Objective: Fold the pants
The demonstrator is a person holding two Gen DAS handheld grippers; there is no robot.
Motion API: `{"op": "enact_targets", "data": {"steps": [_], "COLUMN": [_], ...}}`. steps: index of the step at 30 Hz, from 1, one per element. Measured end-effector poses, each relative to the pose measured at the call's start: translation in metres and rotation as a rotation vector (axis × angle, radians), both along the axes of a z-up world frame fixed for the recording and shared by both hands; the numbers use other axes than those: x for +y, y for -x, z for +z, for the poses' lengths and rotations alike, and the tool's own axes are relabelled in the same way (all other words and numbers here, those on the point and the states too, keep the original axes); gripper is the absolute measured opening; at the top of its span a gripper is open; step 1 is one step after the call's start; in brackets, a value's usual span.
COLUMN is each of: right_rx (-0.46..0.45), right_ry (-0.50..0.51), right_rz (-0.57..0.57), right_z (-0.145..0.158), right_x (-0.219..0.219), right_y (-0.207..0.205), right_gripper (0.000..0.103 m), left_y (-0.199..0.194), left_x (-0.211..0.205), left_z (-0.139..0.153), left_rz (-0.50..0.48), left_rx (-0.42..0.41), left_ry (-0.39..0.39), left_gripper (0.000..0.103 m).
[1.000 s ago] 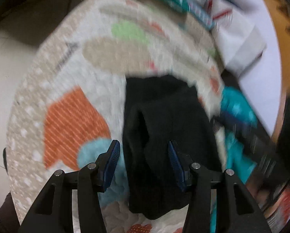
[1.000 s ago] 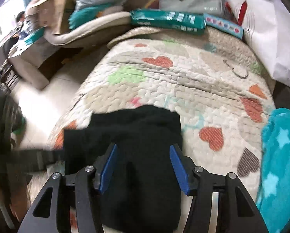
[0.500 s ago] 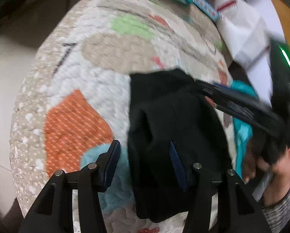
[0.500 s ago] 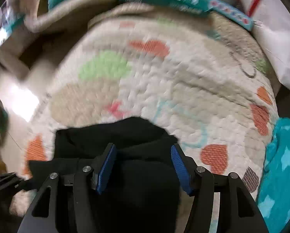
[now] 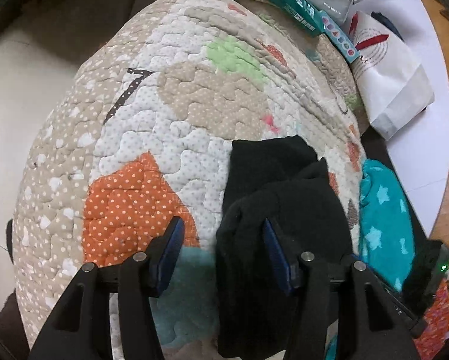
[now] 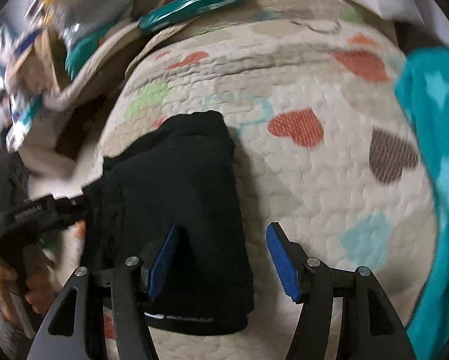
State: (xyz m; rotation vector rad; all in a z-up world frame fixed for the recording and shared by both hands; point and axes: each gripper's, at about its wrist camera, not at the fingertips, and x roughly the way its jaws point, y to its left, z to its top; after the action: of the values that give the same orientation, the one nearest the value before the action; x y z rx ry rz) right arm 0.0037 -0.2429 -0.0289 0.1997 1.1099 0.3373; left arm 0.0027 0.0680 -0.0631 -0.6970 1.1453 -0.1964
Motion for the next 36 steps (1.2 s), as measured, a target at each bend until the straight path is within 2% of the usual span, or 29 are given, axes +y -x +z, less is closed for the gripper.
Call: {"op": "enact_targets", "data": {"steps": [4, 7, 9, 13, 21, 27, 30, 36], "right_rx": [-0.030, -0.033, -0.032, -0.029, -0.033, -0.038, -0.034, -0.028], "right_ry": [-0.021, -0.048, -0.050, -0.044, -0.055, -0.053, -0.056, -0.063], "right_rz": [-0.001, 0.000, 0.002, -0.003, -0.030, -0.034, -0.037, -0.045], "right_z": [0.005, 0.003, 0.001, -0.005, -0.011, -0.013, -0.015, -0.018], "right_x": [-0.001, 0.000, 0.002, 0.002, -0.003, -0.002, -0.002, -0.004], "right_y": [0.000, 0.000, -0.001, -0.002, -0.004, -0.006, -0.007, -0.008], "right_gripper": [0.070, 0.072, 0.073, 0.074, 0.080, 0.083, 0.084, 0.086], "left_y": [0.004, 0.008, 0.006, 0.006, 0.002, 0.004, 0.004, 0.004], "left_x": [0.002, -0.002, -0.010, -0.023, -0.037, -0.056, -0.061, -0.058], "left_z": [0.006, 0.011, 0.012, 0.011, 0.010, 0.027, 0.029, 0.027], "left_rz": [-0.008, -0.045, -0.065, -0.089, -0.074, -0.100, -0.114, -0.113], "left_rx": [-0.041, -0.069, -0.077, -0.071, -0.047, -0.124, -0.138, -0.126], "left_ry": [0.048, 0.113, 0.114, 0.036, -0.105, -0.309, -0.344, -0.327], "left_gripper": [0.054, 0.059, 0.063, 0.065, 0.066, 0.066, 0.066, 0.066]}}
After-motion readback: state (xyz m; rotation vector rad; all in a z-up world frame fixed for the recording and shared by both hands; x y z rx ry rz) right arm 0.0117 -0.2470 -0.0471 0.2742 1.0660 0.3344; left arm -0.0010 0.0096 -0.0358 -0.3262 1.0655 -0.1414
